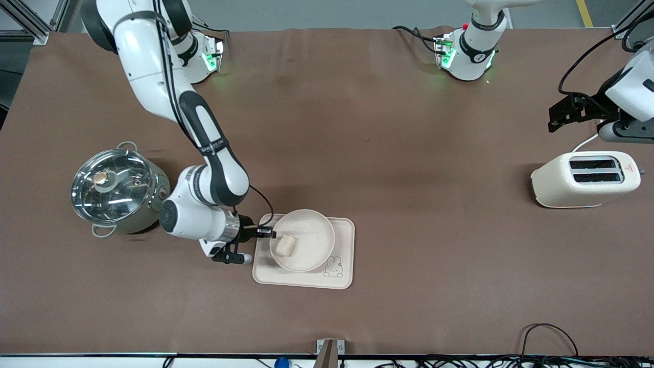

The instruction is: Place bun in plate and plate on tray

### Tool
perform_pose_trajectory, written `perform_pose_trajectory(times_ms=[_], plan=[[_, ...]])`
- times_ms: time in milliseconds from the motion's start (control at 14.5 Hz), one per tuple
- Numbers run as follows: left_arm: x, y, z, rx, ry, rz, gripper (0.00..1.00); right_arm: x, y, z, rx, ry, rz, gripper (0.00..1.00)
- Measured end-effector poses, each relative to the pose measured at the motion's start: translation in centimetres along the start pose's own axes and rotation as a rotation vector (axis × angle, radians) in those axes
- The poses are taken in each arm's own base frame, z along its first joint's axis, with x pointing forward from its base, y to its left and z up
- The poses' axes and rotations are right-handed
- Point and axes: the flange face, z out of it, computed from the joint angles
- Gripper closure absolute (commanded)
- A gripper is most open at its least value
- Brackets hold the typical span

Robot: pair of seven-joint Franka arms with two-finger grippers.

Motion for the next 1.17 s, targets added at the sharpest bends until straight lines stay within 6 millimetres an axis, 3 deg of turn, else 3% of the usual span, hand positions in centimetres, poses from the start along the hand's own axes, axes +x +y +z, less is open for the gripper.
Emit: perform_pose_trajectory(times_ms=[138,206,275,344,412,550,825,962,1169], plan=[[0.3,0.0,0.2,-0.001,0.0,0.0,0.0,0.0,-0.3,1.1,0.001,-0.013,-0.006,0.97],[0.4,-0.1,0.3,-0.002,0.0,0.0,0.0,0.1,-0.5,1.1,0.003,-0.015,-0.011,0.86],[0.6,-0.1,0.4,-0.003,-0.001,0.0,0.0,0.2,-0.7,1.1,0.004,-0.018,-0.014,0.63],[0.8,-0.1,0.4,-0.004,-0.002,0.0,0.0,0.2,-0.8,1.0,0.003,-0.022,-0.019,0.27],[0.9,-0.1,0.5,-0.004,-0.002,0.0,0.0,0.2,-1.0,0.8,0.0,-0.032,-0.028,0.0],[1.0,-0.1,0.6,-0.005,-0.003,0.0,0.0,0.7,-1.3,-0.2,-0.007,-0.044,-0.047,0.0],[1.2,-0.3,0.5,-0.005,0.005,-0.003,0.0,2.6,-0.8,-4.2,-0.089,0.009,-0.115,0.0],[1.5,-0.5,0.5,-0.006,0.015,-0.005,0.0,3.8,-0.3,-8.1,-0.152,0.062,-0.153,0.0],[1.7,-0.5,0.6,-0.007,0.015,-0.006,0.0,4.5,1.6,-16.2,-0.248,0.097,-0.156,0.0]])
